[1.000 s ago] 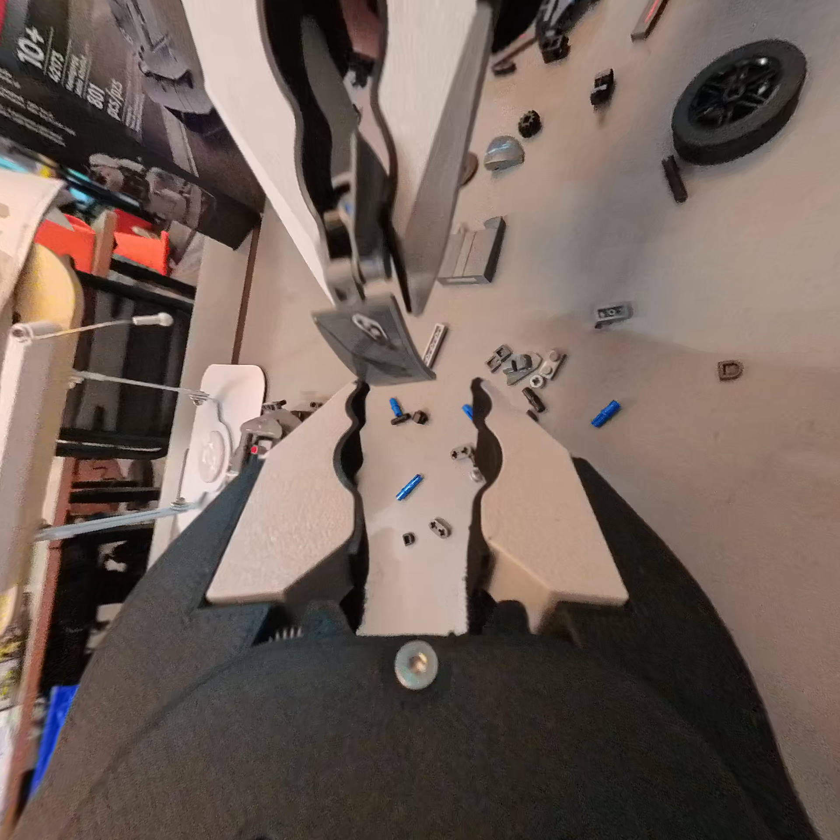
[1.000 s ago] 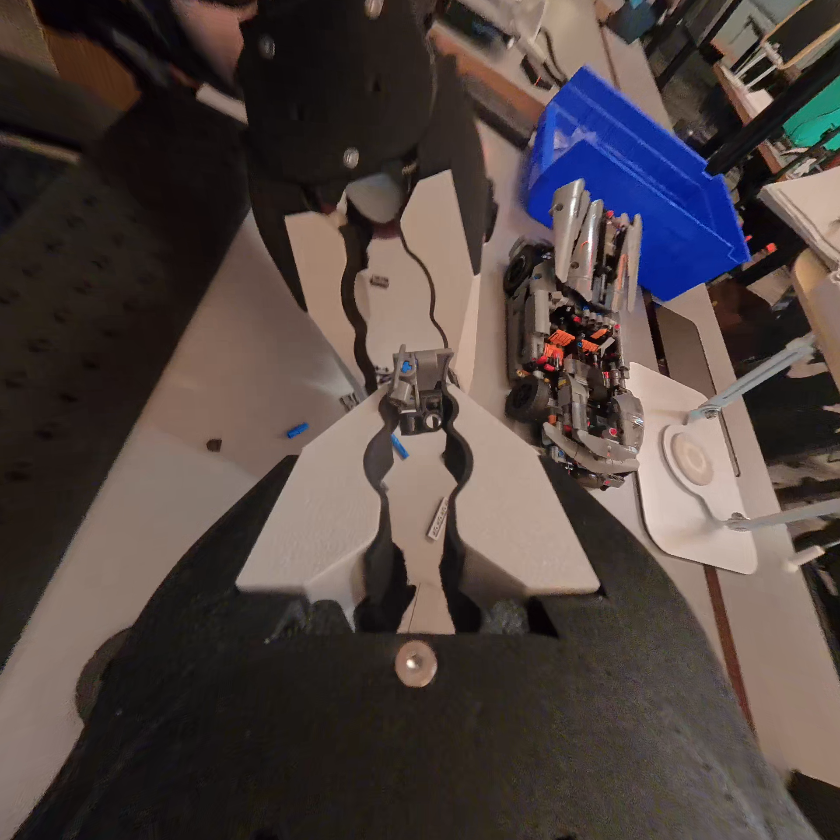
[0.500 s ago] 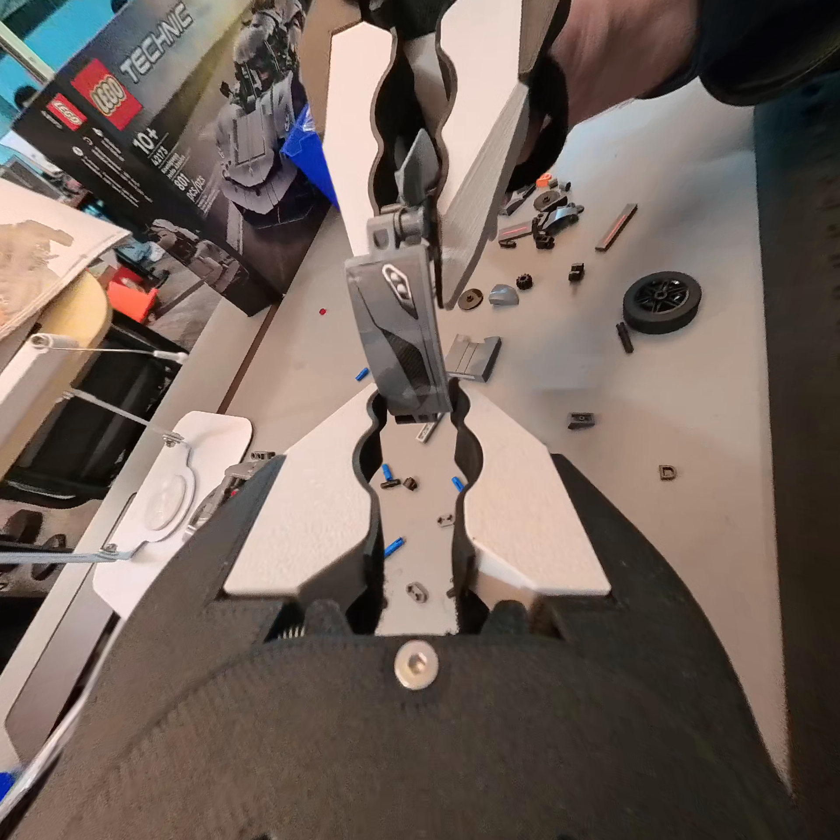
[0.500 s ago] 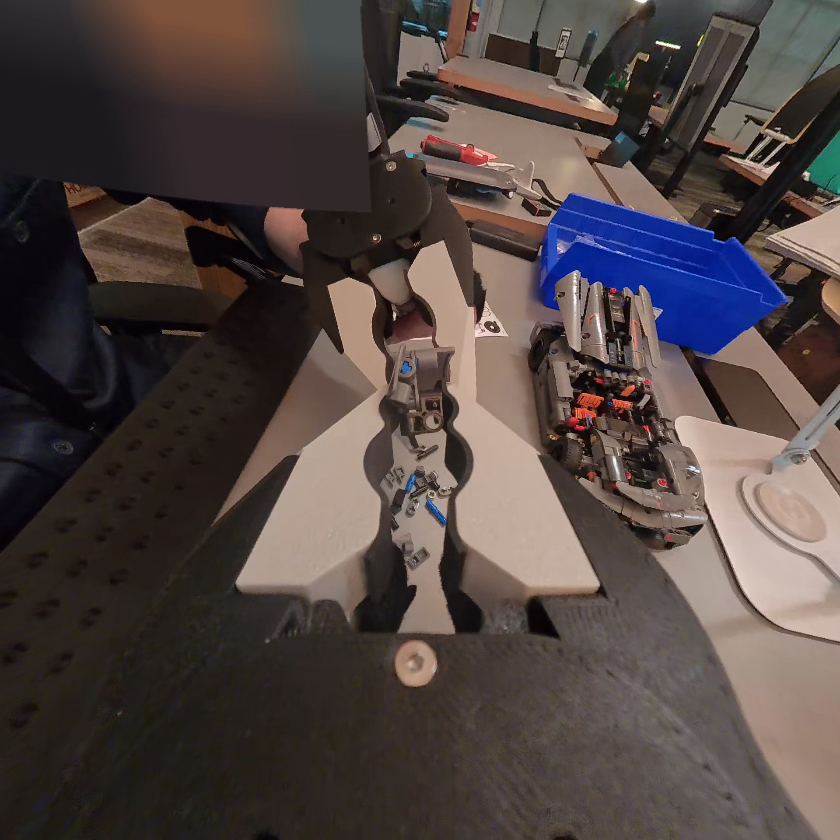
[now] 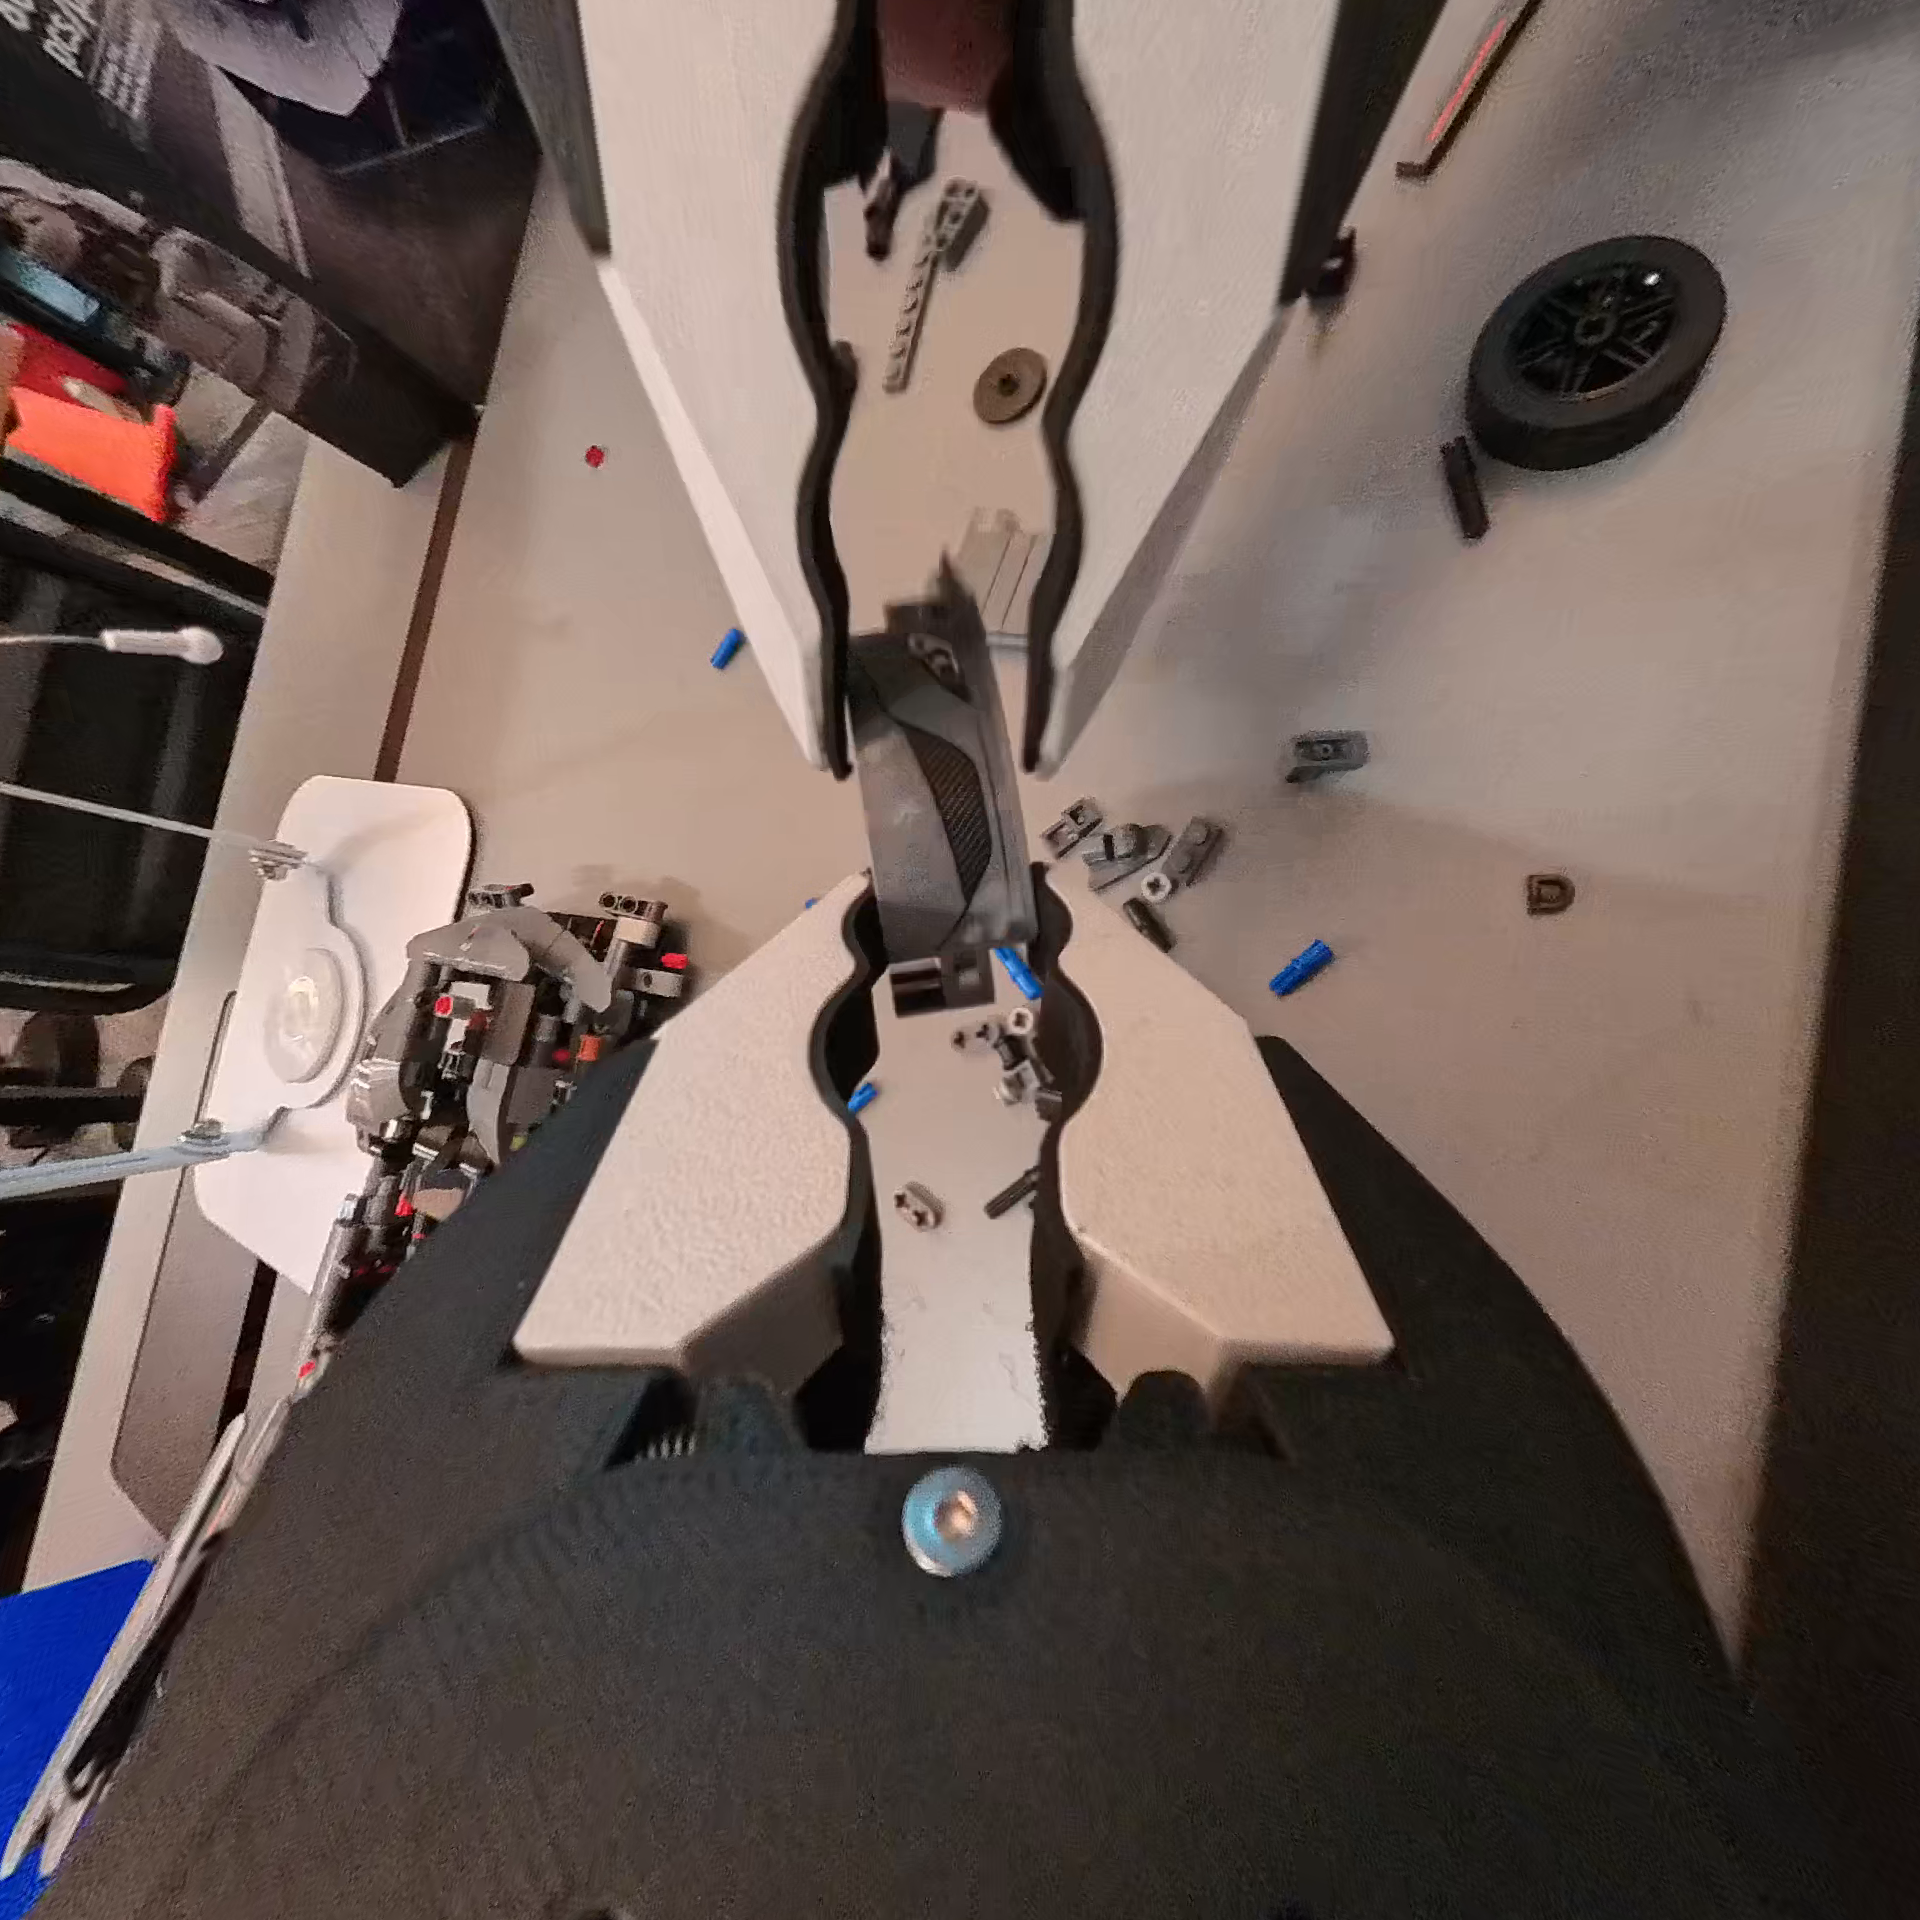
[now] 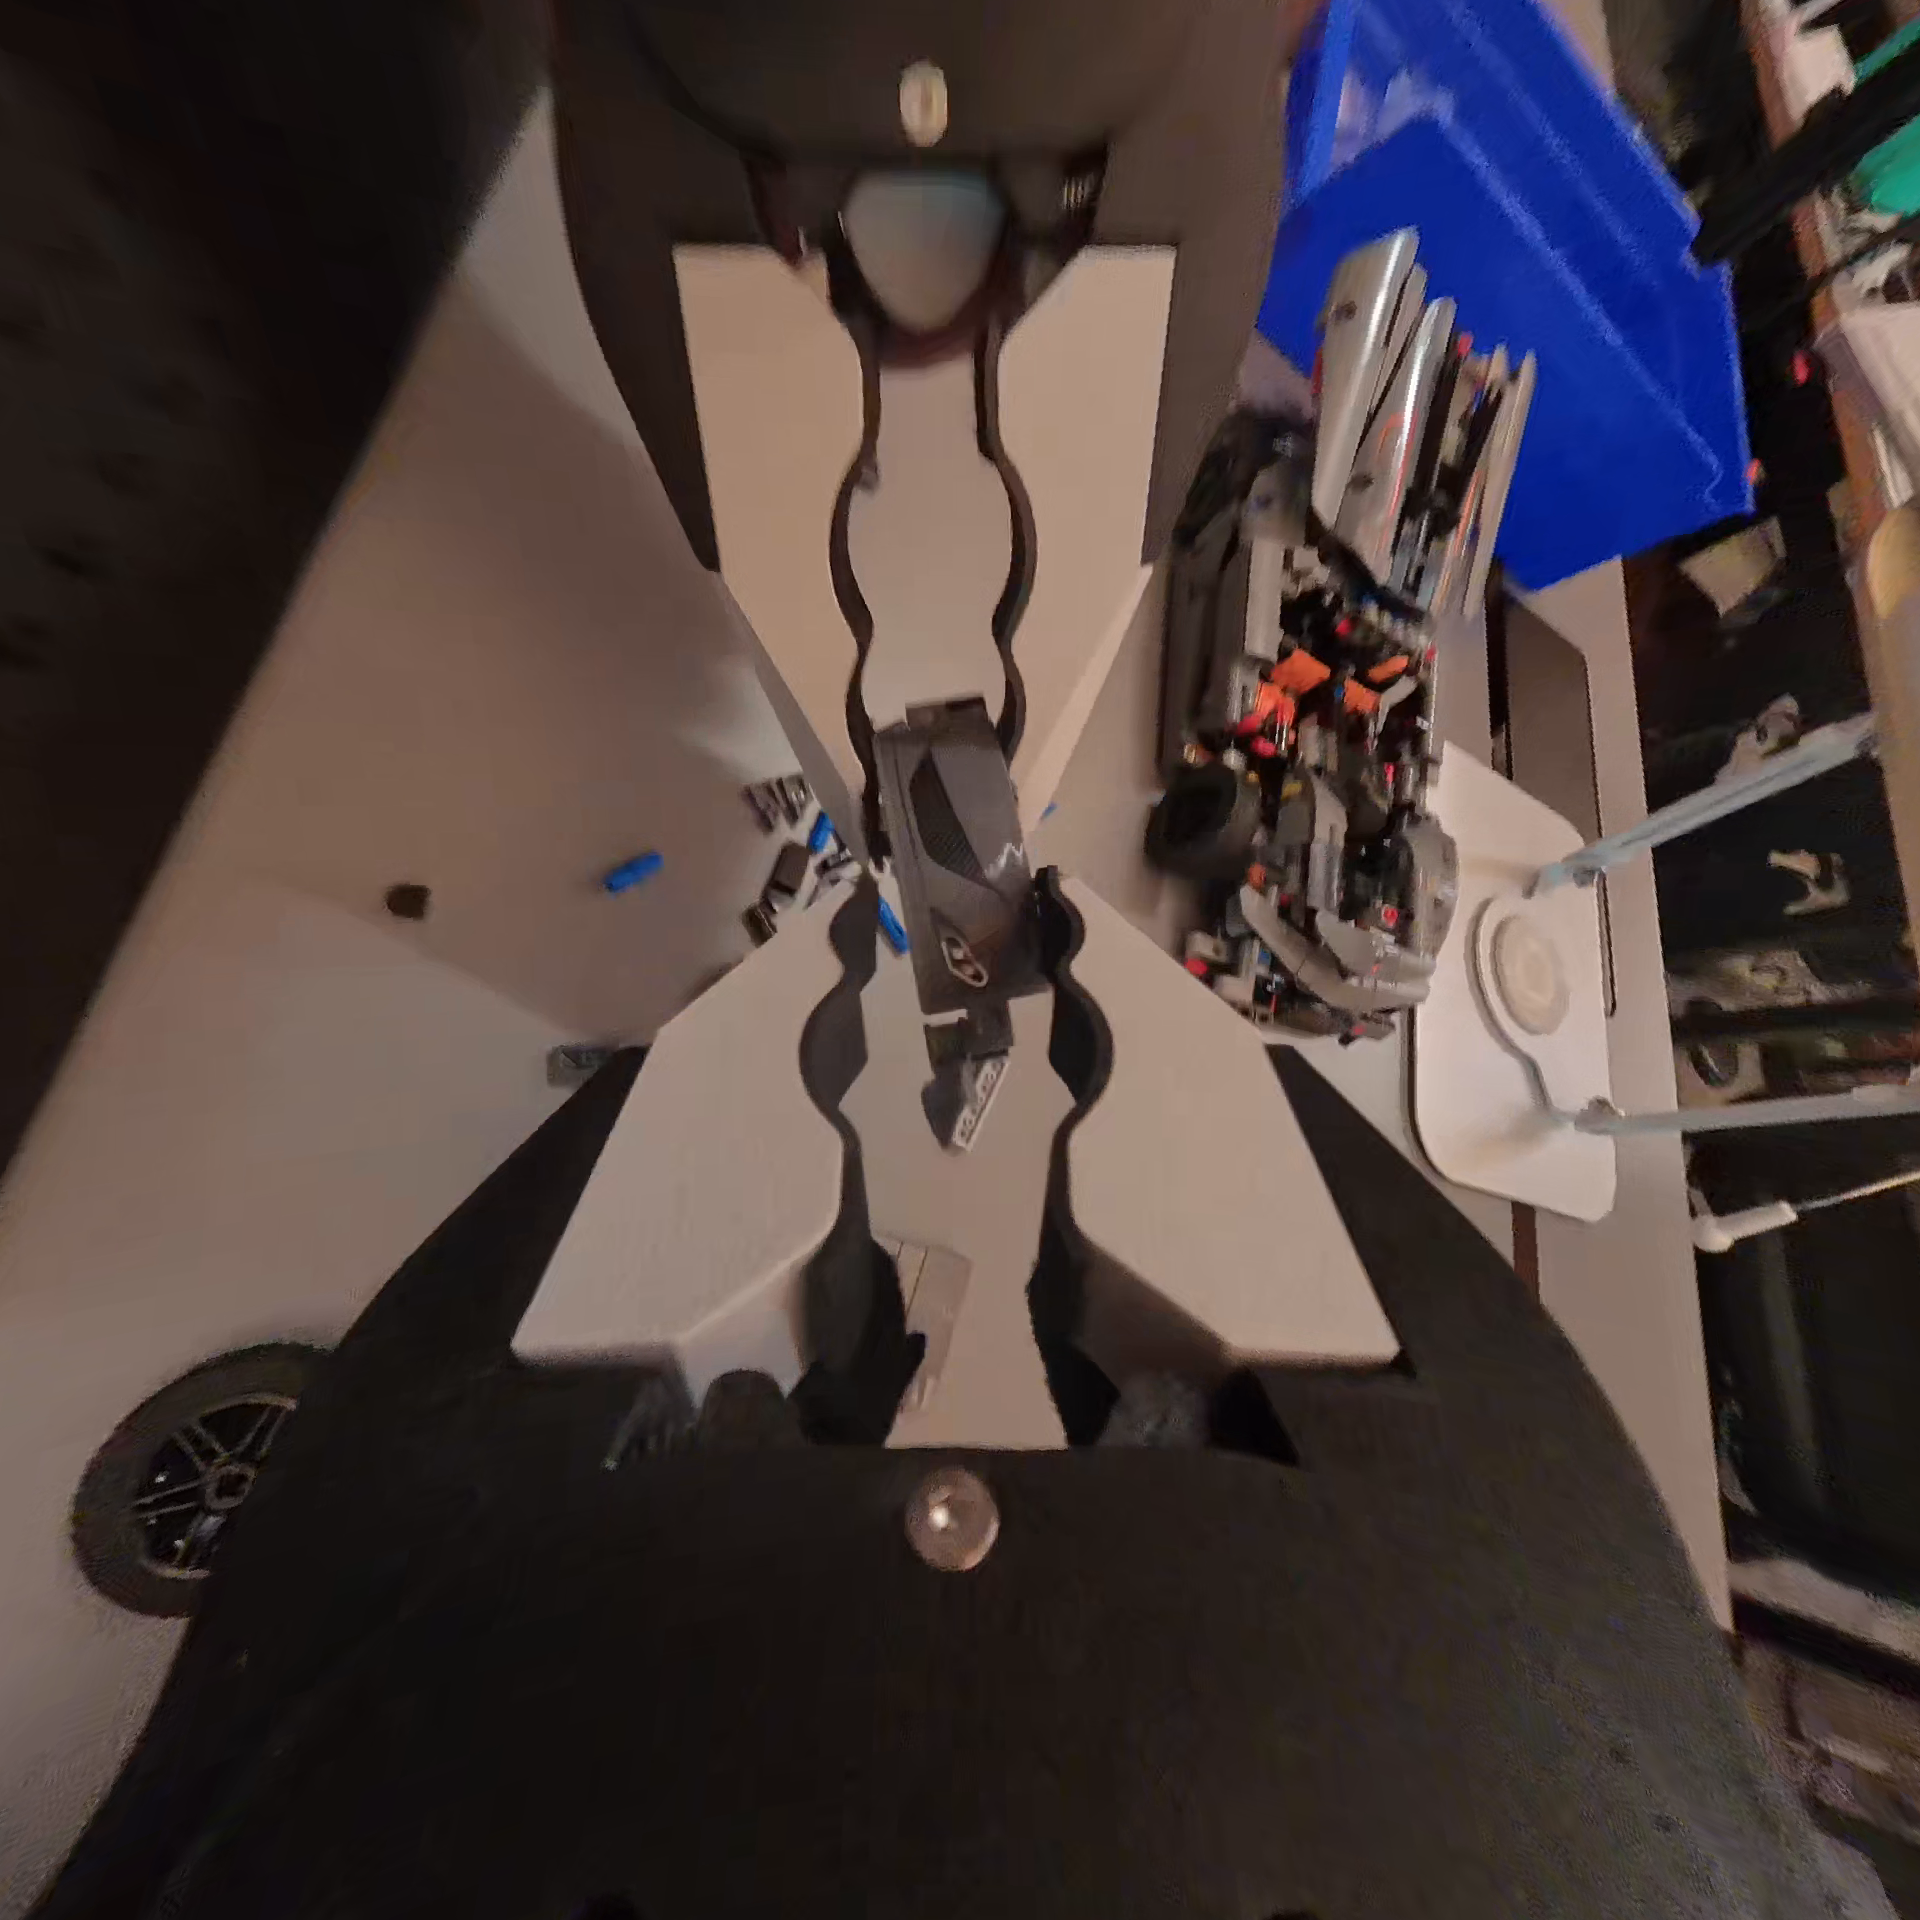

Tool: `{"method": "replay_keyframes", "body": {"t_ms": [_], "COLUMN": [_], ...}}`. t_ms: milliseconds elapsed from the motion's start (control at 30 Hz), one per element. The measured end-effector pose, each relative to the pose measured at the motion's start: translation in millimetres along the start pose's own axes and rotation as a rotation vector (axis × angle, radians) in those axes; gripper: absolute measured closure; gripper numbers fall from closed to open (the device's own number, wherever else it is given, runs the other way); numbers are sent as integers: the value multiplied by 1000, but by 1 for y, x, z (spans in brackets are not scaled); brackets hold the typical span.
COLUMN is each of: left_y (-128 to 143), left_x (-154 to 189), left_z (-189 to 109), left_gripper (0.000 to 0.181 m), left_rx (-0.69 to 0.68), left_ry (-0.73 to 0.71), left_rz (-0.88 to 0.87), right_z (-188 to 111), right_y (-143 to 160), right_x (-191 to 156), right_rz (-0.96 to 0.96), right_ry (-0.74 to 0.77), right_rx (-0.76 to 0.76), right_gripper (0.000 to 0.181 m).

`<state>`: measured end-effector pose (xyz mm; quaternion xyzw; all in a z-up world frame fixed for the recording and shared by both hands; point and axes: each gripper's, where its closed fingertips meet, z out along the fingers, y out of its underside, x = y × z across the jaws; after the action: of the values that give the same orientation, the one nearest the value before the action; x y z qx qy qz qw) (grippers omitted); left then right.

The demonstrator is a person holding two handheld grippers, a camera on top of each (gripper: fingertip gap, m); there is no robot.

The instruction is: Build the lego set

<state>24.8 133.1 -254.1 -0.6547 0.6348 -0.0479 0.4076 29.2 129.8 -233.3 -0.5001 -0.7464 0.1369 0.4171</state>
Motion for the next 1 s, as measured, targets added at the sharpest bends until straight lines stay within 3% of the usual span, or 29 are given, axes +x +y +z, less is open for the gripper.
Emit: {"method": "replay_keyframes", "body": {"t_ms": [100,333,667,1000], "left_y": [-2,-15,-13,-20], "left_x": [4,-1,-7,-11], "left_z": [1,-8,-9,-16], "left_gripper": [159,158,156,170], "left_rx": [13,150,181,243], "left_ry": [20,76,92,109], "left_rz": [0,-118,-178,-235], "right_z": [4,-8,-21,-24], "right_y": [6,-8,-15,-16], "right_x": [-2,4,14,12], "right_rz": [6,112,215,235], "right_ry": [-16,-60,-87,-117], "right_rx": [-28,110,213,232], "right_gripper": [157,158,159,158]}}
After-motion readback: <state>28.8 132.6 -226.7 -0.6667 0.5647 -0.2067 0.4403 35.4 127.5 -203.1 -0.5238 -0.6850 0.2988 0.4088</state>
